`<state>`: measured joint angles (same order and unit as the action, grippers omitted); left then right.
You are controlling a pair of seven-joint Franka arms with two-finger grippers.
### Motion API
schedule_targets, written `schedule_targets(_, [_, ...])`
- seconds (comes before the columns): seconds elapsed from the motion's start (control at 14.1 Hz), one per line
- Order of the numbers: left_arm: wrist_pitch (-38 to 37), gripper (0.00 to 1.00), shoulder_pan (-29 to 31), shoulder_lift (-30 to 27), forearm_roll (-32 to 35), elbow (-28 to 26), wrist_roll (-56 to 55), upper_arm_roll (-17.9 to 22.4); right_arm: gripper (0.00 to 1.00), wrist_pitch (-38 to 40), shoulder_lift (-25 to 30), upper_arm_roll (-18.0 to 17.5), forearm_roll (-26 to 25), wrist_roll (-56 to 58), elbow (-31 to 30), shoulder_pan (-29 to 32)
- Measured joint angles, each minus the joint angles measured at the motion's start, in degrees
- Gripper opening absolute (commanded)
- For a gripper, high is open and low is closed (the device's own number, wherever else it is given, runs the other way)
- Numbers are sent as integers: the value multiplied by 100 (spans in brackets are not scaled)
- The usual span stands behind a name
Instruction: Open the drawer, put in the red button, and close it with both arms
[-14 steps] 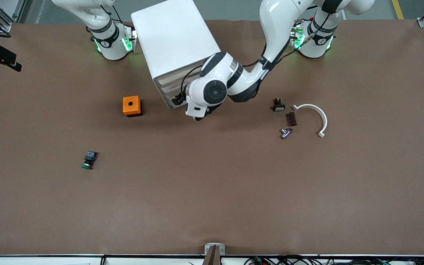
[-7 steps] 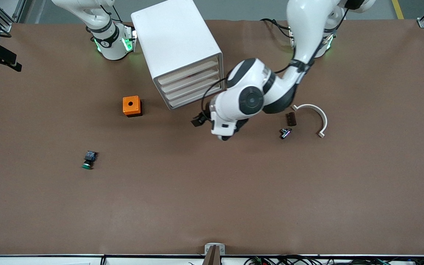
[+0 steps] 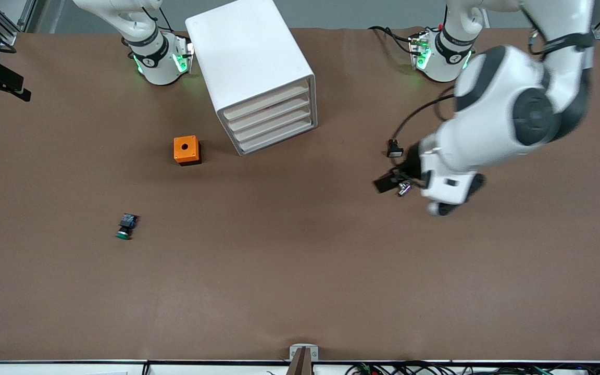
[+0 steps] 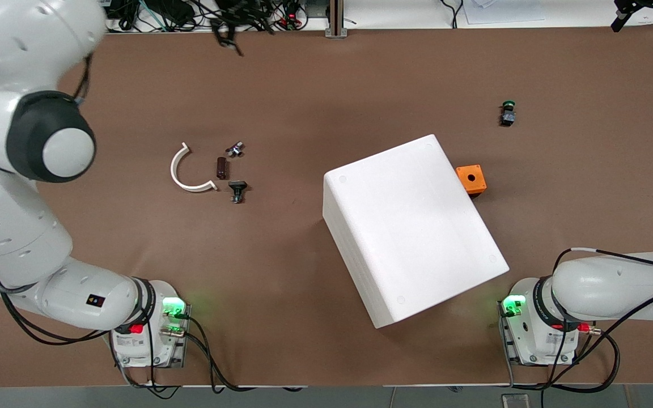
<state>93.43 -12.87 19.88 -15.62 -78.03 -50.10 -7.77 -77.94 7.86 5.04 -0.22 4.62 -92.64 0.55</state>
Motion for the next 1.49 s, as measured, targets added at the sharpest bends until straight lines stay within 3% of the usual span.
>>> schedule_targets(0.21, [-992,100,654,-398,96,-11,1842,227,100,-1,1,-3,0,0,0,-1])
schedule_targets(0.43, [-1616,100,586,-772,345,-114,3687,1256,100,-1,1,-4,1,0,0,-1])
schedule_targets(0.57, [-1605,100,610,-1040,780,-397,4473,1526,100,-1,1,-4,1,0,0,-1])
schedule_targets(0.71, [-1239,100,708,-1360,1004,-840,4811,1556,100,-1,1,-4,1,0,0,-1])
schedule_targets(1.06, [177,100,887,-2698,1239,-2646,5026,1530,100,0,1,-3,0,0,-2,-1])
schedule_targets(1.21, [282,100,885,-3010,1261,-2778,5026,1431,100,0,1,-3,0,0,-2,-1])
schedule_targets(1.49, [178,100,861,-3135,1268,-2520,5011,1378,100,1,1,-2,-7,0,-3,-1])
